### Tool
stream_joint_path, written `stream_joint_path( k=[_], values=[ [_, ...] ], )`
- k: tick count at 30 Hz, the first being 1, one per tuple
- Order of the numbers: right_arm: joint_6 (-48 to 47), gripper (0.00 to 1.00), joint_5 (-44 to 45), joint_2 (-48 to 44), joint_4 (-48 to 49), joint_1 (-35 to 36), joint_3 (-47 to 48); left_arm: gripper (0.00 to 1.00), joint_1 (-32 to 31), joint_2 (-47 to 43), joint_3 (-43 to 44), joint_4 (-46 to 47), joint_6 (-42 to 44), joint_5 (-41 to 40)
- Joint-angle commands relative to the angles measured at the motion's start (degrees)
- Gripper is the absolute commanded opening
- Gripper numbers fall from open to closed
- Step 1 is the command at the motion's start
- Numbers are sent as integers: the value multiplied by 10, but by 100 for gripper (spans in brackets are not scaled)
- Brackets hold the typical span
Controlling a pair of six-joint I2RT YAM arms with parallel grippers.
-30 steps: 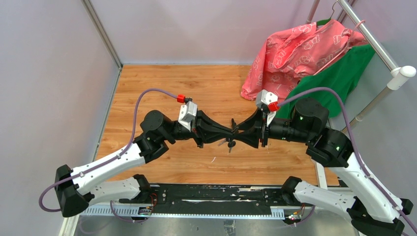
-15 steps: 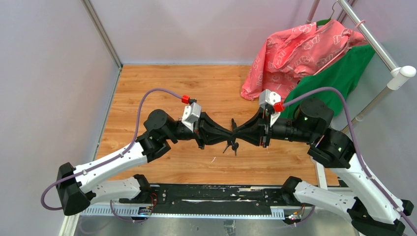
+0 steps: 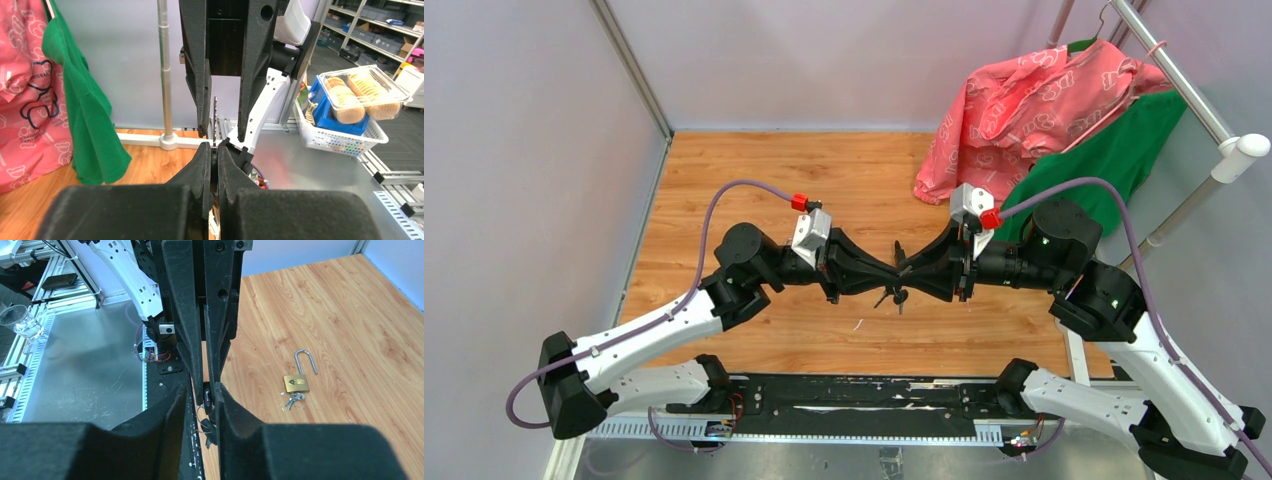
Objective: Unlock with the key
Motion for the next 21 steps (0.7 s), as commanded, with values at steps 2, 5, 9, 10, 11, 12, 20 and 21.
stream_joint_path(
  k=[2,5,9,10,11,12,20,21],
  values=[
    [-8,24,-12,-4,-8,-7,-3,0,2,-12,7,23,-12,9],
    [-6,13,-17,-3,-7,-7,-3,0,3,-10,7,24,-13,10],
    [-4,0,-25,-3,-3,-7,-5,0,2,-5,6,29,-16,9],
    [-3,0,-25,-3,-1,-7,-6,0,2,-3,7,30,-16,7],
    [-2,0,-23,-3,0,-7,-6,0,2,-2,7,30,-17,4],
    [0,0,-16,-3,1,-7,-6,0,2,-1,7,30,-19,-1],
    [31,0,93,17,-14,-7,8,88,9,-11,10,-28,-1,-82],
    [35,0,101,24,-16,-7,11,93,9,-13,10,-40,5,-96]
  ],
)
